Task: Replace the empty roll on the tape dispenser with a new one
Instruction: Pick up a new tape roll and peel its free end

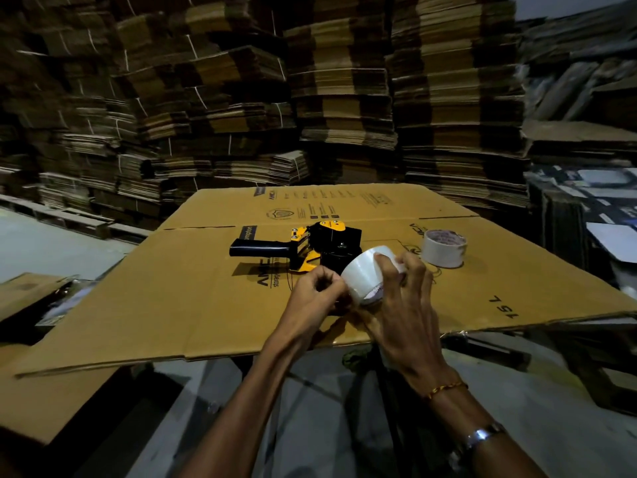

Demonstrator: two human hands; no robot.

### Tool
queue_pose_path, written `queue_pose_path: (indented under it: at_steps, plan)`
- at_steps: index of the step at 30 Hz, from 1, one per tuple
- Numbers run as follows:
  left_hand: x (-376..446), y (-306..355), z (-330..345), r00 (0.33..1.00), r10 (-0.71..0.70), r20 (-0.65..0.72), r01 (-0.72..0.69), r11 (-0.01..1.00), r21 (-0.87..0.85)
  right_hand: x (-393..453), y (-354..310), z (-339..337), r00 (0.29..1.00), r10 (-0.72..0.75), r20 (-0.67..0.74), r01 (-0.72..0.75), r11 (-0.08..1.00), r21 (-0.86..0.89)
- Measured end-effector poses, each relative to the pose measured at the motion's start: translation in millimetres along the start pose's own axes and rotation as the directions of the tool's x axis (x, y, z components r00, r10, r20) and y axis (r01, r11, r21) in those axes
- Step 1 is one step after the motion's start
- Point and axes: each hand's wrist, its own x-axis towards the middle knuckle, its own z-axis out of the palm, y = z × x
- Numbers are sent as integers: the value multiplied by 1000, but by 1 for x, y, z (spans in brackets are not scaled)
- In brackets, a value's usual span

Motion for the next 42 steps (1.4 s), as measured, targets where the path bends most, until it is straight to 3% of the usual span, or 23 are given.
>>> queue_pose_path:
  at_steps: [3, 7, 16, 24, 28, 33, 36, 38, 42]
  plan:
    - [0, -1, -1, 1000, -1, -23, 2, 999, 47, 1, 5, -6, 999, -18, 46, 16, 999, 51]
    - [0, -1, -1, 998, 62, 17, -62, 998, -19, 7, 20, -20, 991, -56, 119, 50, 998, 48]
    - [-3, 2, -5, 989, 118, 88, -121, 992, 20, 16, 26, -25, 991, -77, 114, 66, 993, 94]
    - [-4, -3, -2, 993, 111, -46, -108, 992, 58, 10, 22, -15, 994, -83, 67, 78, 994, 81]
    - [-3, -1, -2, 994, 66, -87, -66, 998, 1, 8, 20, -13, 989, -128, 72, 116, 981, 154]
    - [-5, -5, -2, 990, 101, -96, -90, 989, 116, 7, 26, -21, 977, -177, 123, 137, 951, 275]
    - [-4, -7, -1, 982, 149, -120, -124, 974, 190, 5, 28, -26, 967, -168, 190, 73, 902, 425]
    - [-4, -6, -1, 979, 173, -111, -143, 961, 237, 6, 24, -26, 959, -105, 265, -44, 864, 502]
    - [-6, -5, -2, 979, 197, -54, -173, 938, 299, 9, 18, -18, 961, 7, 275, -161, 825, 542]
